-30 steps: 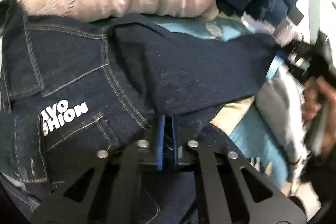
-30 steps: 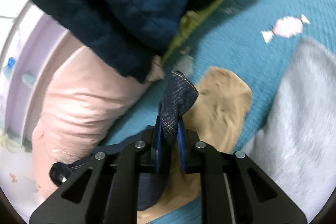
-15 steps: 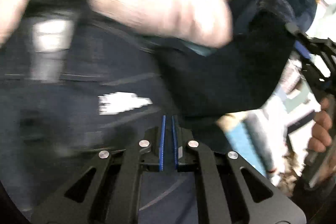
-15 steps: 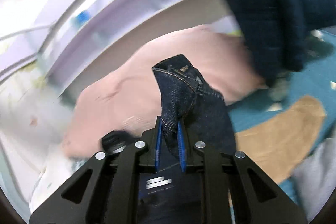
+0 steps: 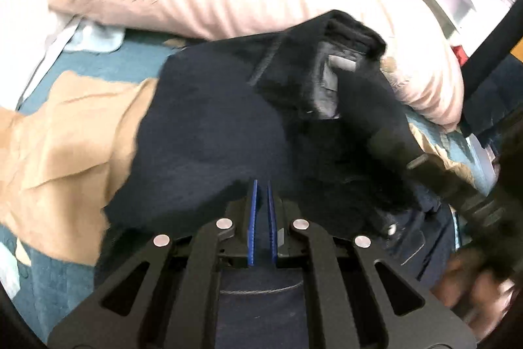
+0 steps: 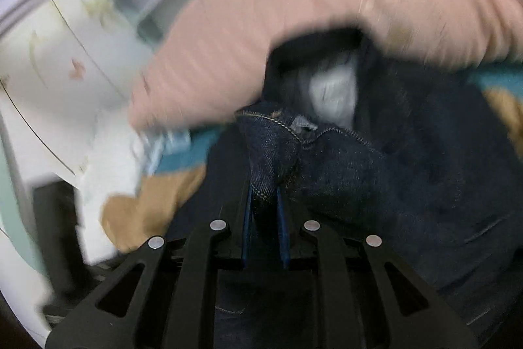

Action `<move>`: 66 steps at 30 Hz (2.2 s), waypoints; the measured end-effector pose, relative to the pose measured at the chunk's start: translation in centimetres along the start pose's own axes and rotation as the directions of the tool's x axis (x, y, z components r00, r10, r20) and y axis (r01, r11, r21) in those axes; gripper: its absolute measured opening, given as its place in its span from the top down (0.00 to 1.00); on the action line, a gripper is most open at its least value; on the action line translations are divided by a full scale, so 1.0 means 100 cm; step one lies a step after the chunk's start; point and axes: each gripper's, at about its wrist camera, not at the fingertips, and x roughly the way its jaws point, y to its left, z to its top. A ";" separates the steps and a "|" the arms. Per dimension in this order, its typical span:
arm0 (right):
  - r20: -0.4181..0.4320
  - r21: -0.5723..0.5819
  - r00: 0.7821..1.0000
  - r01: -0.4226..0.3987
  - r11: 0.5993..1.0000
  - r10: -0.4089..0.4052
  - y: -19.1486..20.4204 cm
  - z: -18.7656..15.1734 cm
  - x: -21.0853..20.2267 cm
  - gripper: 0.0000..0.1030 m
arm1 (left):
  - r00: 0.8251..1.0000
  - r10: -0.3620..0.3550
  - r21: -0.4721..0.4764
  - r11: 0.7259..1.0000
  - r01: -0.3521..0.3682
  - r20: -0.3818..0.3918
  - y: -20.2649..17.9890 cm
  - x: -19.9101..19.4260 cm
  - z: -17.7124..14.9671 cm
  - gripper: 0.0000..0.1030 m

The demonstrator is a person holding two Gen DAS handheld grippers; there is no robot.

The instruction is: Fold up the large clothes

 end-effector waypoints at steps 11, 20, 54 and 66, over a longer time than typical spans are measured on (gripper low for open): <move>0.000 -0.023 0.997 -0.079 0.997 0.079 0.000 -0.018 -0.031 0.29 | 0.996 -0.052 -0.038 0.998 0.055 0.078 -0.007 -0.024 0.010 0.86; 0.005 0.156 0.994 0.110 0.982 -0.112 -0.126 -0.006 -0.085 0.85 | 0.981 -0.193 0.040 0.980 0.193 0.002 -0.074 0.009 0.017 0.84; -0.177 0.347 0.981 0.137 0.928 -0.078 -0.300 0.111 -0.026 0.64 | 0.986 0.018 -0.178 0.983 -0.047 -0.164 0.088 0.082 0.115 0.38; -0.154 0.456 0.987 0.036 0.889 0.039 -0.336 0.117 -0.014 0.56 | 0.977 0.034 -0.119 0.991 -0.060 -0.210 0.073 0.122 0.141 0.37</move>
